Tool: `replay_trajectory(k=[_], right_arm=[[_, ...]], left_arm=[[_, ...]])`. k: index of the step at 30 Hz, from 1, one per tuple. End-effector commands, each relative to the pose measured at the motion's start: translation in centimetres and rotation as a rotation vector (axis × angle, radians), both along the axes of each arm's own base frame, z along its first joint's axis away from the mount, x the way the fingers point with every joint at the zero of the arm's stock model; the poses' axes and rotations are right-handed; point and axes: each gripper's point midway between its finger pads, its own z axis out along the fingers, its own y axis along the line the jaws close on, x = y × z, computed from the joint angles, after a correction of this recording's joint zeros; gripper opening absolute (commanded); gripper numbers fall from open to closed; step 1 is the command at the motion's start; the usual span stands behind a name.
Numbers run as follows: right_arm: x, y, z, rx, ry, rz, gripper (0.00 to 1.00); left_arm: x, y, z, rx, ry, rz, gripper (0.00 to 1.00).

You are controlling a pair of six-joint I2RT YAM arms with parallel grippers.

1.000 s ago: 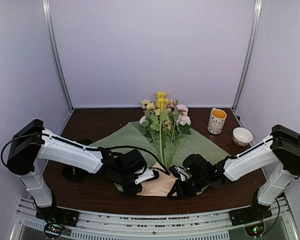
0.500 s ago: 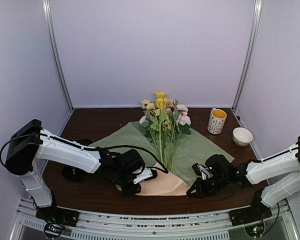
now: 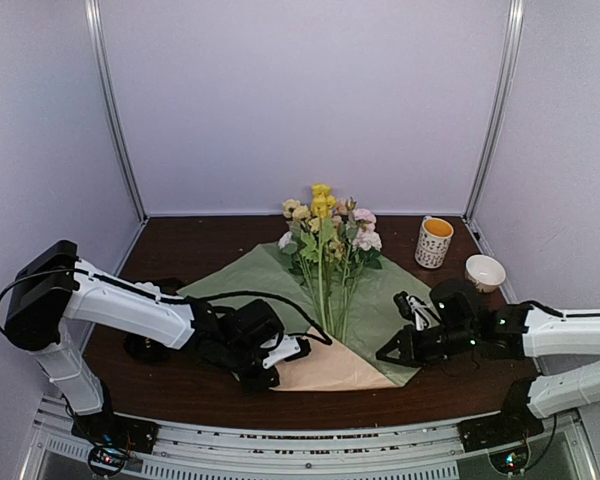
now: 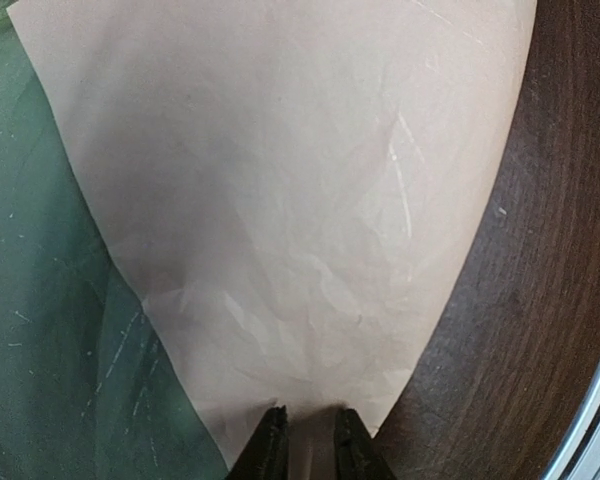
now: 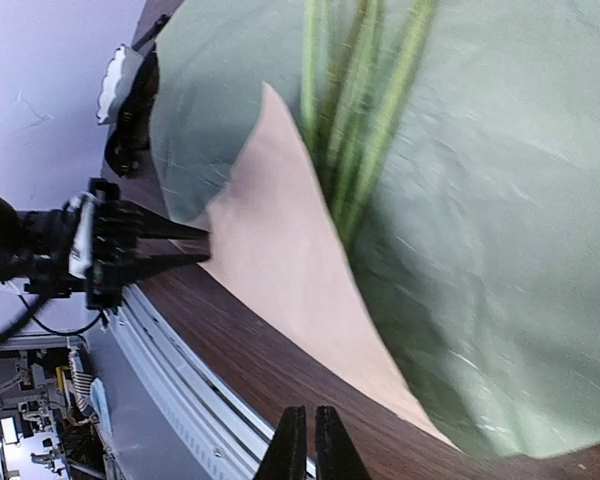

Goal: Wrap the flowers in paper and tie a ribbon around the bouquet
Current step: Press the fold line on the 1/4-folded wrapping paper, then pick up the one-fourth-folded wrapping paper from the center of the board.

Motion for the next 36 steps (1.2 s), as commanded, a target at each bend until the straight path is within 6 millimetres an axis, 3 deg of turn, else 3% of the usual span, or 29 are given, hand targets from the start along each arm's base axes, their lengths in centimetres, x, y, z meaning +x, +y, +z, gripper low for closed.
replay_trajectory(k=[1,6,14,17,21,24,30,36], right_arm=[[1.8,6.0,4.0,0.045,-0.103,0.132,0.06],[1.9,11.8,2.5,0.02,-0.043,0.248,0.05],[2.2,15.5,-1.8,0.021,0.086,0.297,0.04],[2.3,15.2,-3.9,-0.04,0.107,0.291,0.03],[2.7,12.9,-7.1,-0.211,0.098,0.271,0.02],[2.2,12.3,-8.5,-0.238,0.125,0.274,0.01],[2.2,12.0,-8.4,-0.253,0.118,0.267,0.02],[2.1,12.8,-8.1,-0.239,0.116,0.27,0.01]], left_arm=[[-1.0,2.0,-1.4,0.059,0.054,0.022,0.2],[-0.9,2.3,-1.4,0.041,0.053,0.047,0.21],[-0.7,2.9,-1.6,0.031,0.058,0.099,0.2],[-0.6,3.2,-1.5,0.031,0.065,0.129,0.2],[-0.6,3.8,-0.9,0.057,0.064,0.139,0.2],[-0.4,4.0,0.1,0.044,0.053,0.163,0.21],[1.0,4.9,3.4,-0.009,0.093,0.285,0.39],[3.5,9.2,4.1,-0.112,0.238,0.58,0.49]])
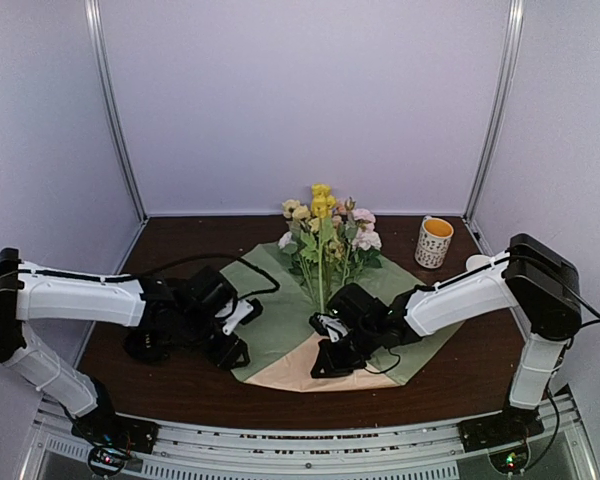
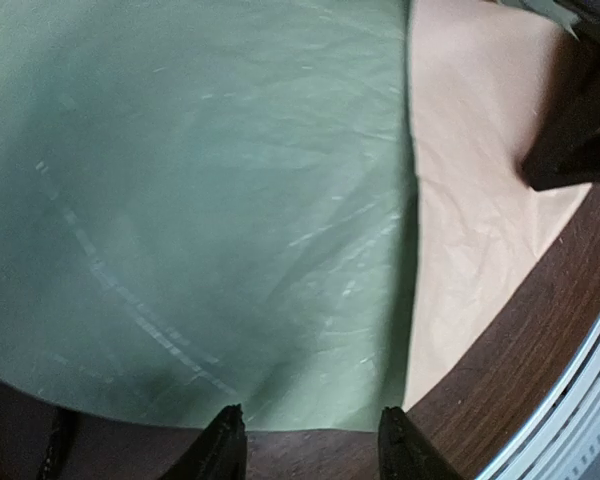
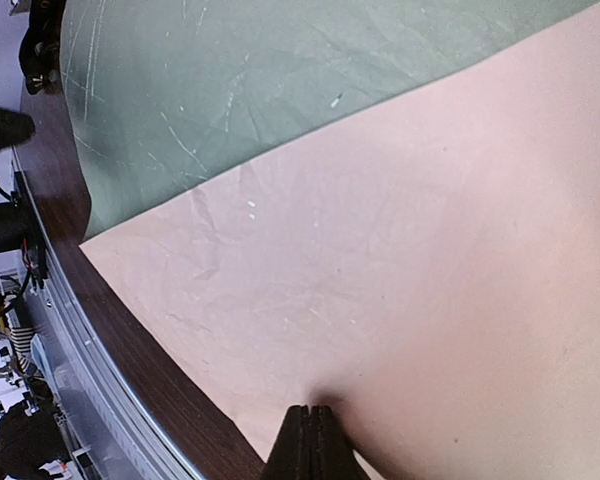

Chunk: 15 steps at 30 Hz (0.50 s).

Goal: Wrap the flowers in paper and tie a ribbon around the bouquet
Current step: Pick up the one-fourth-folded wrapping paper from the center of the board.

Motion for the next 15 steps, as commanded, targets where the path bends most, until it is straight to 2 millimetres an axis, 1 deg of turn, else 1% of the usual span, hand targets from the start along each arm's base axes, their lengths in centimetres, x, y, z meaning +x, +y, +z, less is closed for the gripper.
replay_trajectory(k=[1,4,6,8,10,14,15], right_arm=[[-0.2,-0.6,-1.2,-0.069,0.0,-0.008,0.01],[-0.2,-0.3,-1.2,-0.065,0.005,-0.006,0.01],[-0.3,-0.1,-1.2,-0.062,0.01,-0.005,0.01],[-0.2,0.1,-1.1,-0.057,0.013,-0.011,0.01],[-0.1,0.2,-1.0,-0.05,0.013,-0.017,0.01],[0.1,0.5,-0.7,-0.034,0.011,-0.027,0.01],[0.1,0.6,-0.7,-0.029,0.011,-0.025,0.01]], left_arm=[[1.2,3.6,0.0,-0.086,0.136,0.26,0.5],[2.4,4.8,-0.7,-0.179,0.198,0.388,0.52],[2.8,4.7,-1.1,-0.23,0.234,0.423,0.52],[3.0,4.3,-1.2,-0.279,0.252,0.435,0.53],[3.1,4.4,-1.6,-0.292,0.261,0.472,0.53],[3.1,5.8,-3.4,-0.276,0.289,0.573,0.55],[3.2,5.9,-3.7,-0.283,0.297,0.589,0.55]])
